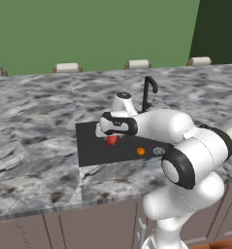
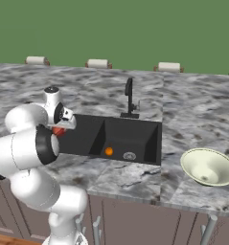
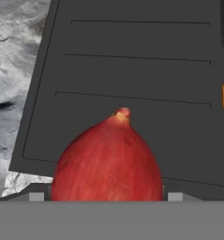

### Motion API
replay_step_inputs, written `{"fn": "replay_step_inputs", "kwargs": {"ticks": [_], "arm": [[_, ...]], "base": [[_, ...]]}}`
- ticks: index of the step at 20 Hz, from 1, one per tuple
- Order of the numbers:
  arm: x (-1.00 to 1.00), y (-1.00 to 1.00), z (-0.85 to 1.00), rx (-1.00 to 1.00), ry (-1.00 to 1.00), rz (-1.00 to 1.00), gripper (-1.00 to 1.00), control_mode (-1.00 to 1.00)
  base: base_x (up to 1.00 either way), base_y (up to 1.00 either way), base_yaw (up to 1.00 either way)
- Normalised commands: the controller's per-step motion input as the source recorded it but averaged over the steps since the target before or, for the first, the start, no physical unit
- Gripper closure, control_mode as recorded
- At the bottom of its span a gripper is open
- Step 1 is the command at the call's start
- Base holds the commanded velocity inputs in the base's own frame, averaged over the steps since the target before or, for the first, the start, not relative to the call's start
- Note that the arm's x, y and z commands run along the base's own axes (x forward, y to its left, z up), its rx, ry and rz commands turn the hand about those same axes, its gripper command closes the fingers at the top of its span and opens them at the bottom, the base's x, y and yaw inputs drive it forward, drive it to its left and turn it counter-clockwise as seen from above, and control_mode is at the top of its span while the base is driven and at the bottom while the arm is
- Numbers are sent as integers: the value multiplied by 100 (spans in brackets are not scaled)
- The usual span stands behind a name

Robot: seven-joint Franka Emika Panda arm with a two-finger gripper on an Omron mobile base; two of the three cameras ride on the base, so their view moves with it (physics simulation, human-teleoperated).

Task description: Remove the onion and tangerine from the sink. Then move the bowl and cup from the counter to the sink for washing.

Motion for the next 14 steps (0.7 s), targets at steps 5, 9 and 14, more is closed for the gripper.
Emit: {"fn": "replay_step_inputs", "kwargs": {"ticks": [5, 9, 14], "arm": [[-1, 54, 0, 0, 1, 19, 100, -100], [-1, 54, -1, 0, 0, 18, 100, -100], [0, 55, -6, 0, 0, 15, 100, -100]], "base": [[0, 0, 0], [0, 0, 0], [0, 0, 0]]}}
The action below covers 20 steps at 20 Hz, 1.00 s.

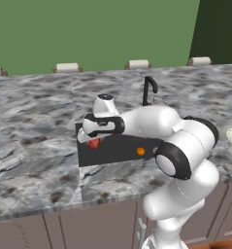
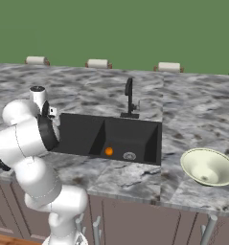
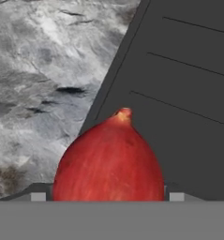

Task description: Remove the onion and tangerine from the sink. Then move the bowl and cup from the counter to the sink for washing.

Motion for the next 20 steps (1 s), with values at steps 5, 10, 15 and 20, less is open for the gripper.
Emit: {"fn": "replay_step_inputs", "kwargs": {"ticks": [5, 10, 15, 20], "arm": [[0, 56, -3, 0, 0, 14, 100, -100], [0, 55, -5, 0, 0, 12, 100, -100], [0, 52, -11, 0, 0, 10, 100, -100], [4, 46, -17, 0, 0, 3, 100, -100]], "base": [[0, 0, 0], [0, 0, 0], [0, 0, 0], [0, 0, 0]]}}
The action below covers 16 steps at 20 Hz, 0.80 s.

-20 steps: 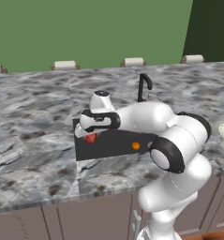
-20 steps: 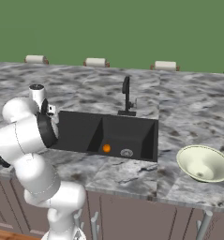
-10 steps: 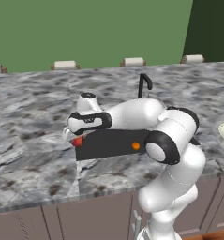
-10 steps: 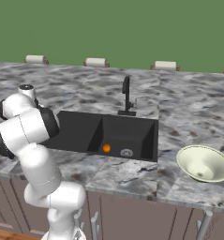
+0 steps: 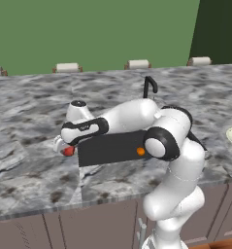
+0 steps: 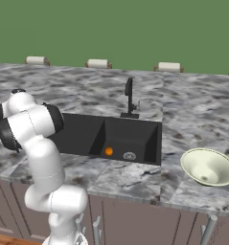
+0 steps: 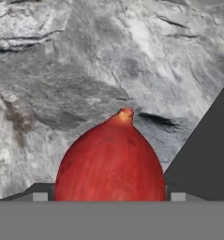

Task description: Remove the onion and tangerine from the sink. Then move the bowl and cup from the counter to the sink for washing.

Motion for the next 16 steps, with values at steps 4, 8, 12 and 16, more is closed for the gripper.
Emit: {"fn": "replay_step_inputs", "kwargs": {"ticks": [4, 8, 12, 16], "arm": [[4, 44, -24, -1, 1, 0, 100, -100], [3, 21, -26, -2, 7, 0, 100, -100], [0, 27, -27, 0, 4, -1, 100, -100], [6, 21, -21, -5, 3, -2, 100, -100]], "base": [[0, 0, 0], [0, 0, 0], [0, 0, 0], [0, 0, 0]]}}
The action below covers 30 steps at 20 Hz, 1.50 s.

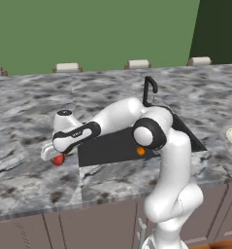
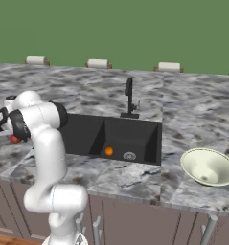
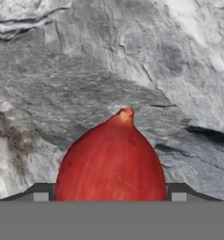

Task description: Remove the onion and tangerine from the sink. Then move the bowl and cup from the counter to the sink for washing.

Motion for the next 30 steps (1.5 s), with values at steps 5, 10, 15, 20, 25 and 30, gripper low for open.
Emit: {"fn": "replay_step_inputs", "kwargs": {"ticks": [5, 10, 15, 20, 25, 30], "arm": [[7, 13, -27, -12, 1, 0, 100, -100], [5, 15, -25, -10, 0, 0, 100, -100], [6, 12, -25, -4, 1, 0, 100, -100], [2, 1, -28, -2, 13, -2, -100, -100], [0, -1, -18, 0, 8, -3, -100, -100], [-10, -3, -1, 0, 2, -4, -100, -100]], "base": [[0, 0, 0], [0, 0, 0], [0, 0, 0], [0, 0, 0], [0, 0, 0], [0, 0, 0]]}}
